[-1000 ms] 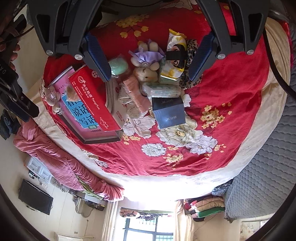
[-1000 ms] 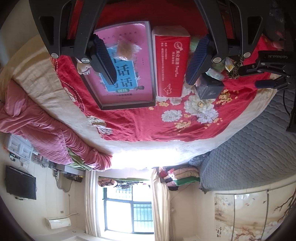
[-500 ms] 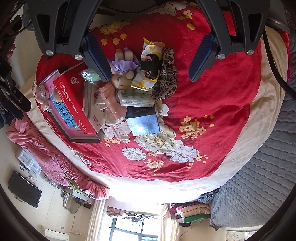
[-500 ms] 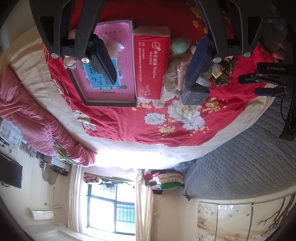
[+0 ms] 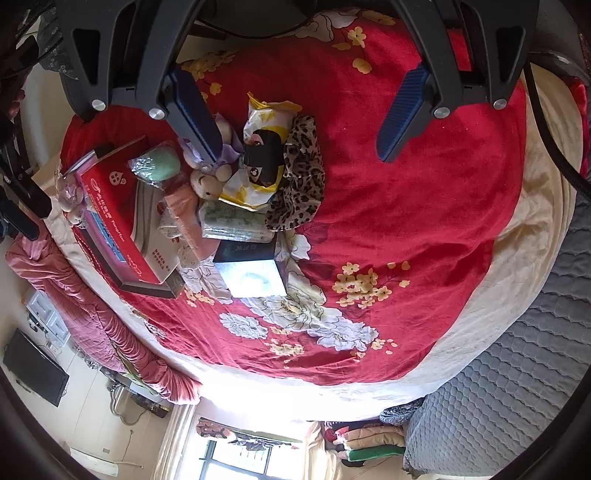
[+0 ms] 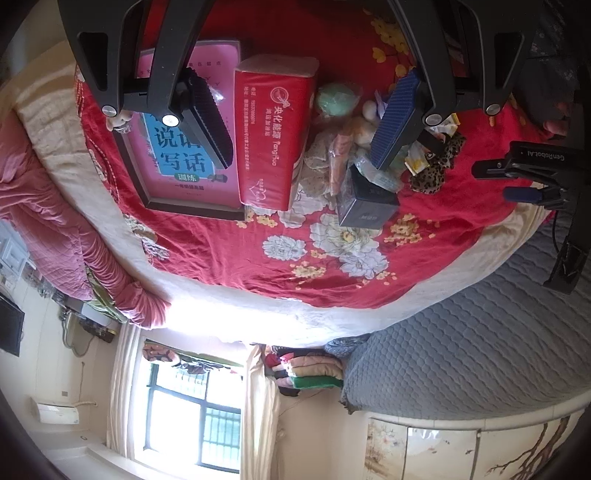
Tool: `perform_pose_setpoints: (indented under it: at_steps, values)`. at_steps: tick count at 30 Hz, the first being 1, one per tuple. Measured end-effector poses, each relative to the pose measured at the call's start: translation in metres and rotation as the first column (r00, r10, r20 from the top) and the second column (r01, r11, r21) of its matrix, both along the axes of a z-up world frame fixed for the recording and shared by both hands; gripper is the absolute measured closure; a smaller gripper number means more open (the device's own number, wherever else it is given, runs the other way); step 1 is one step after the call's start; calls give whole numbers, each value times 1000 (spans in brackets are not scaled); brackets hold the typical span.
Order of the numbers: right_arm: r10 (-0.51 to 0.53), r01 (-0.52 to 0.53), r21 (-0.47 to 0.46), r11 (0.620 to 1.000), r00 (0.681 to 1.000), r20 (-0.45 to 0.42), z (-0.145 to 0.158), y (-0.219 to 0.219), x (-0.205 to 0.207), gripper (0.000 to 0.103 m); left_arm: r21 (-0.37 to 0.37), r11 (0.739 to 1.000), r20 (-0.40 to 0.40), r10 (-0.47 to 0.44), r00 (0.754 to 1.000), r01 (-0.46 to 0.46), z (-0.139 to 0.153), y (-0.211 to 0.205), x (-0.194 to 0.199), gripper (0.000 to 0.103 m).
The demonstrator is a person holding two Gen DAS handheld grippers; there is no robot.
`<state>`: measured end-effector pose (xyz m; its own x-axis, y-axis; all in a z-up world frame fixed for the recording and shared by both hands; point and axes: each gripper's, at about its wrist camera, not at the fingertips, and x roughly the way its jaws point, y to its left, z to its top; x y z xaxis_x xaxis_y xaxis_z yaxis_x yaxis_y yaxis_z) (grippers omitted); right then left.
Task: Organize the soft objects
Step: 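Grasp the leopard-print scrunchie with the left tool while the right tool grasps the bagged green ball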
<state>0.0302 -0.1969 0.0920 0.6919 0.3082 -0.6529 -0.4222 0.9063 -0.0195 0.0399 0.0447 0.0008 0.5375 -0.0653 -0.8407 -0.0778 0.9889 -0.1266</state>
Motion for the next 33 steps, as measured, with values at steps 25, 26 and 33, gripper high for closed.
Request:
perform_pose_setpoints:
  at_steps: [25,26,33]
  values:
    - [238,-264,-305,915,964,-121,-85,62,-6,25,-75,996,-85,47,995,-54,-54,26,18,18]
    - [237,-266,-308,914,963,-128,-88,62,-5,25,-79,995,-87,47,995,-54,-55,26,19,18]
    - [285,-316,-414,853,949,-138,-104,73,-5,25,-106,993,-87,37,996,-46,-63,25,30,18]
